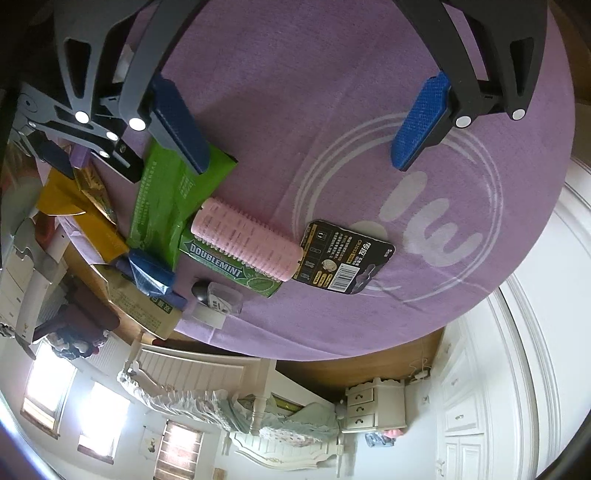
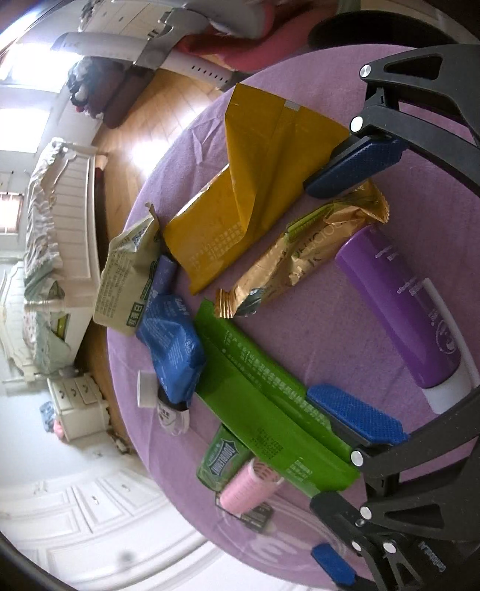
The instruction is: Collect trash
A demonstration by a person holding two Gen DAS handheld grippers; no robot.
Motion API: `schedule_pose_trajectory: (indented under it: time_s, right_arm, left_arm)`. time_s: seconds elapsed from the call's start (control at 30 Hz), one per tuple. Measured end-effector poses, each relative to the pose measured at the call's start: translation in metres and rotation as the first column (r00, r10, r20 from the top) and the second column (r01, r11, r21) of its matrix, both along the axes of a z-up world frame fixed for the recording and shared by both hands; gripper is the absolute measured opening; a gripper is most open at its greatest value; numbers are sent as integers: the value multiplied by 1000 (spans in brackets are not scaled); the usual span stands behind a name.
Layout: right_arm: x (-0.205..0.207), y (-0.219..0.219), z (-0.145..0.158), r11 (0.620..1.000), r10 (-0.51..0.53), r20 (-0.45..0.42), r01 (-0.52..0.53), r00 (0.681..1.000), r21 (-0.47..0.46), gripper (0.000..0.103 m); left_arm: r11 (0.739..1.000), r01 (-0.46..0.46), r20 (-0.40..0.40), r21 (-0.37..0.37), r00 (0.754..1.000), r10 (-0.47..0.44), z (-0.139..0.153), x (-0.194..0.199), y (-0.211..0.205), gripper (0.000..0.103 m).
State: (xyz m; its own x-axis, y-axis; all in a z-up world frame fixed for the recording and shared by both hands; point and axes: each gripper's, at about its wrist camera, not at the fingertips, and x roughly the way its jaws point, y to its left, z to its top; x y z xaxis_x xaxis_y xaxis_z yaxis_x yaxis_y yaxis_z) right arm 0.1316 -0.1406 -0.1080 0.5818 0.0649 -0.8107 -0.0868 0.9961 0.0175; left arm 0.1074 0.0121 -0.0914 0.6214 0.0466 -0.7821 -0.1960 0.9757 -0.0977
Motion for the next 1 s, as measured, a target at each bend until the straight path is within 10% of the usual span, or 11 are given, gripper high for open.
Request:
schedule_pose_trajectory:
  time_s: [1.0]
  right_arm:
    - [-3, -2, -1, 1000, 0, 0, 0, 1000, 0, 99]
  left_arm:
    - [999, 42, 14, -34, 999, -42, 3, 1, -1, 98]
